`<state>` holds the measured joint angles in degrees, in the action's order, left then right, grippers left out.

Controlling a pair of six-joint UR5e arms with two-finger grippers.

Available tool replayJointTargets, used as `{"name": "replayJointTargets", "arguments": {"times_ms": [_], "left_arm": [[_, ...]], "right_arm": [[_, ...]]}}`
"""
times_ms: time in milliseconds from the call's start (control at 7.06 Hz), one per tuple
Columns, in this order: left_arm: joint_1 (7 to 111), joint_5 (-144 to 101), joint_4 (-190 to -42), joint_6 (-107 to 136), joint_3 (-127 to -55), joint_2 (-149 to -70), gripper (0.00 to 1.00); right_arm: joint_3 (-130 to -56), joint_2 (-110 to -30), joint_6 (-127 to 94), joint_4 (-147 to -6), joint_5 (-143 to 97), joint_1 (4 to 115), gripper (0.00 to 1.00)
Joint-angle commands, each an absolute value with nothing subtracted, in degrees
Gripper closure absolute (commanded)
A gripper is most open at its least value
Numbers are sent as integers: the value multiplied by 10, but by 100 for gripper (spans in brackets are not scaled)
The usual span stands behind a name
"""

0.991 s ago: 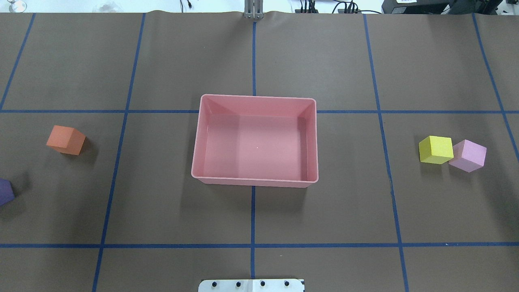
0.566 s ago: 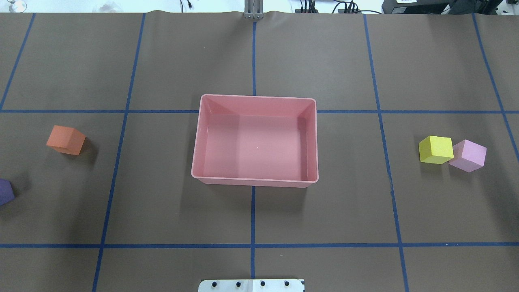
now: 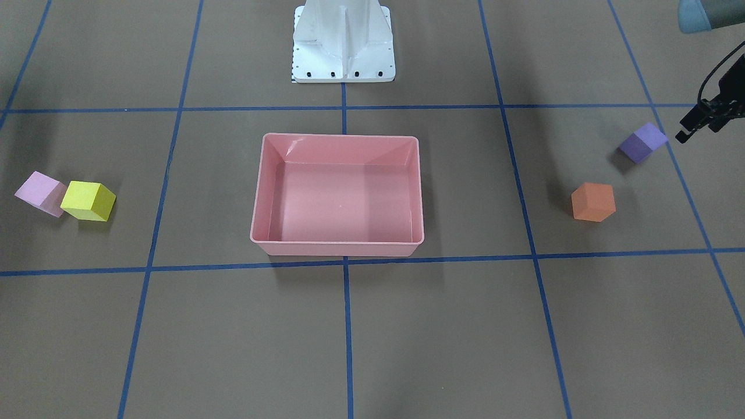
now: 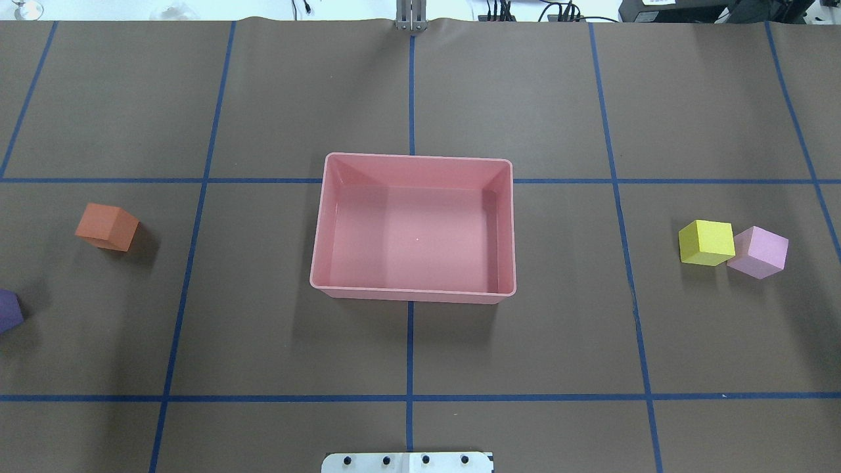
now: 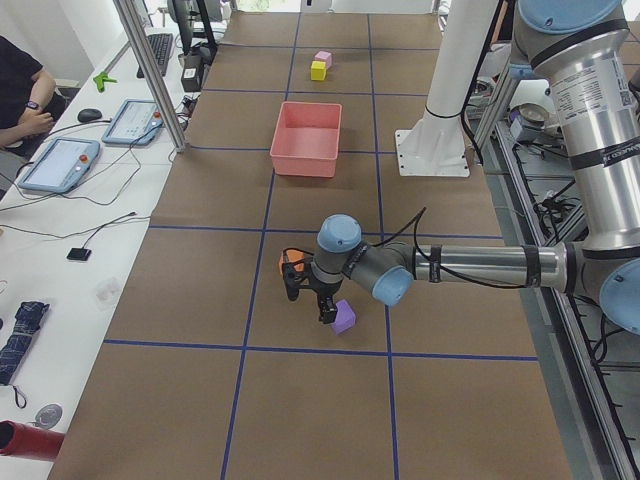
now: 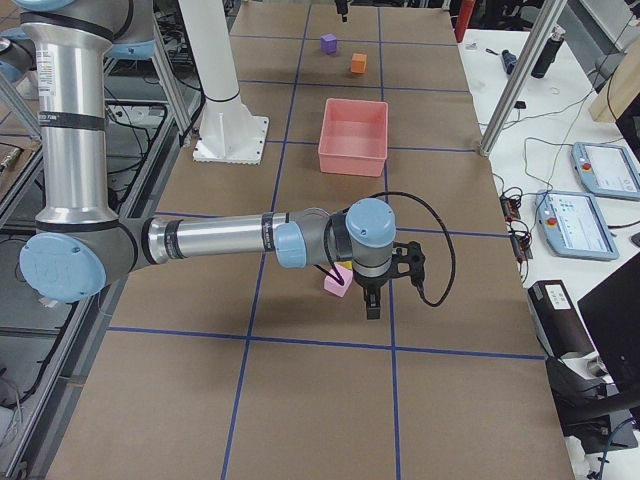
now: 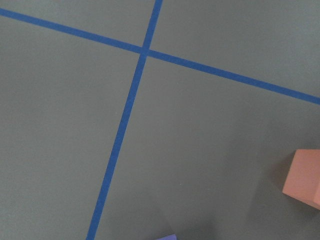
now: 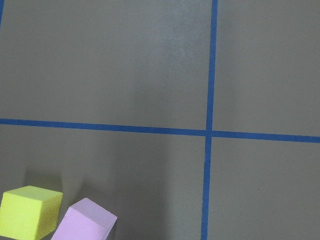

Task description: Place blocks into pink bin with both arms

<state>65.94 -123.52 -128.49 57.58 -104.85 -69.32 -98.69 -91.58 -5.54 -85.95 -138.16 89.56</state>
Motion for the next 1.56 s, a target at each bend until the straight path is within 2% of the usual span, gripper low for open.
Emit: {"name": "replayJointTargets", "arguments": {"times_ms": [0, 849, 1416], "left_arm": [[568, -1166, -1346, 684, -1047, -676, 0], [534, -1153, -1347, 691, -1018, -664, 0], [505, -1154, -1347, 692, -991, -685, 0]], "right_arm": [[-986, -916, -55, -858, -1382, 895, 0], [-987, -923, -55, -858, -1382, 896, 0], [-987, -926, -54, -857, -1381, 896, 0]]}}
